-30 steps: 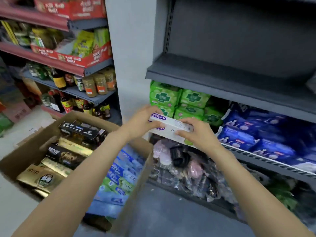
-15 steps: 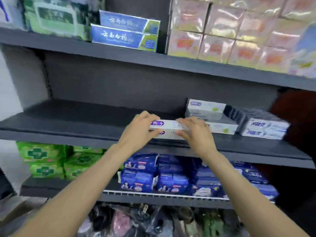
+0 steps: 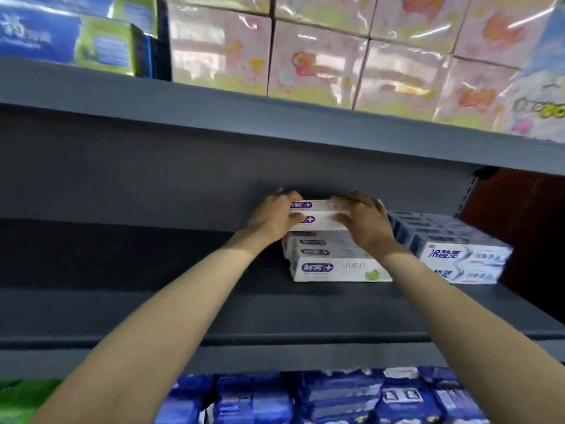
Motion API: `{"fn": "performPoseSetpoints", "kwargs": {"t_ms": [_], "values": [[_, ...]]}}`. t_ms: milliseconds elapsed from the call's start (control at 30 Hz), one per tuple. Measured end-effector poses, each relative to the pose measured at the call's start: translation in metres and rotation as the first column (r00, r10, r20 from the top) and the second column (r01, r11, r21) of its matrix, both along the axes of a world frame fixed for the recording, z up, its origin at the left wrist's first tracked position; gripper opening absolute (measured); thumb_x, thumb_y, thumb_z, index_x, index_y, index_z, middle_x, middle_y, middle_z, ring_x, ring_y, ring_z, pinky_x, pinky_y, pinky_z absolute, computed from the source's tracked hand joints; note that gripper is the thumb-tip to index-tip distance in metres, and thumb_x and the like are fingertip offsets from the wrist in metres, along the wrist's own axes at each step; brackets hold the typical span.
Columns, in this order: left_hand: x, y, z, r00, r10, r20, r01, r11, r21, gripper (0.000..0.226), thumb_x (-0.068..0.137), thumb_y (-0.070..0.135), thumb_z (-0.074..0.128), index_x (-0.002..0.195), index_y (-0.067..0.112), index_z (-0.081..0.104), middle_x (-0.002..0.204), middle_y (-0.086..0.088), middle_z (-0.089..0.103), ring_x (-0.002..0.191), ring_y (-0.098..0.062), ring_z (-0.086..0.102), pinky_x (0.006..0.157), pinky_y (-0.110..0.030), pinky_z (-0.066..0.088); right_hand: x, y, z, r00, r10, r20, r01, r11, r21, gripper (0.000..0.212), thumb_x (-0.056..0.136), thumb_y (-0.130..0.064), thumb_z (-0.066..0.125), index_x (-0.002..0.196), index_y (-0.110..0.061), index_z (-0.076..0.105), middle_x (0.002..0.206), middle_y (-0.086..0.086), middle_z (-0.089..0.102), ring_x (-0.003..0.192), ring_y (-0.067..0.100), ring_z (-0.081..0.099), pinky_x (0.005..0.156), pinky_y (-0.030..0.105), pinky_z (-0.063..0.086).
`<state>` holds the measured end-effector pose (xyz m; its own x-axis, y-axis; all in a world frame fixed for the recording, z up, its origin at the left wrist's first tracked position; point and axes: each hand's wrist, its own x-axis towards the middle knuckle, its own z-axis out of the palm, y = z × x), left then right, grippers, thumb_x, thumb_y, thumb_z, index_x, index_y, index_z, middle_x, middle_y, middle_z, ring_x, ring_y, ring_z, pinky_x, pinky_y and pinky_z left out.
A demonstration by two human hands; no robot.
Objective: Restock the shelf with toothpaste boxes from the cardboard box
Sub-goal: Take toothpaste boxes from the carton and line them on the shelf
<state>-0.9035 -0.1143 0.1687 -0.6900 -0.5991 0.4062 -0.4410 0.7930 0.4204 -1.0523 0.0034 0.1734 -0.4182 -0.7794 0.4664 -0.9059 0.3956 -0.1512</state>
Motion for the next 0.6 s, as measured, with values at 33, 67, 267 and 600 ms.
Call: {"fn": "performPoseSetpoints", "kwargs": {"t_ms": [33,67,267,600], "values": [[-0.01,-0.006,-0.002,1.0,0.021,0.011,-0.021,1.0,-0.007,0.037,0.089,0.028,0.06,0.125,0.02,0.055,0.128,-0.009,0.05,0.12,-0.028,0.049,0.1,-0.038,0.042,-0.007,-0.006,-0.001,1.0,-0.013,0.0,0.013,1.0,0.019,0.041,0.094,-0.035,0.05,0.135,-0.029,0.048,0.143,0.0,0.044,0.132,0.024,0.038,0.113,0.036,0.019],[-0.019,-0.011,-0.004,0.999,0.038,0.023,-0.038,0.999,-0.017,0.038,0.089,0.031,0.06,0.125,0.021,0.054,0.131,-0.008,0.048,0.122,-0.028,0.047,0.101,-0.039,0.041,-0.014,-0.01,-0.002,1.0,-0.029,0.009,0.028,0.999,0.042,0.042,0.095,-0.035,0.05,0.136,-0.03,0.047,0.143,0.0,0.043,0.132,0.024,0.038,0.113,0.036,0.019],[-0.053,-0.017,-0.018,0.999,0.052,0.013,-0.052,0.998,0.029,0.039,0.089,0.031,0.06,0.126,0.022,0.053,0.135,-0.011,0.044,0.131,-0.028,0.035,0.107,-0.039,0.034,-0.035,-0.021,-0.02,0.99,-0.043,0.133,0.039,0.999,0.031,0.039,0.095,-0.028,0.052,0.134,-0.026,0.049,0.142,0.0,0.044,0.13,0.027,0.041,0.107,0.043,0.037],[-0.052,-0.011,-0.02,0.989,0.099,-0.107,-0.086,0.989,0.123,0.046,0.088,0.011,0.06,0.132,0.01,0.047,0.134,-0.013,0.049,0.127,-0.026,0.043,0.106,-0.028,0.033,-0.043,-0.03,-0.025,0.996,0.004,0.086,-0.014,0.993,0.115,0.042,0.1,-0.02,0.04,0.142,-0.021,0.039,0.148,0.004,0.037,0.133,0.03,0.037,0.112,0.039,0.03]]}}
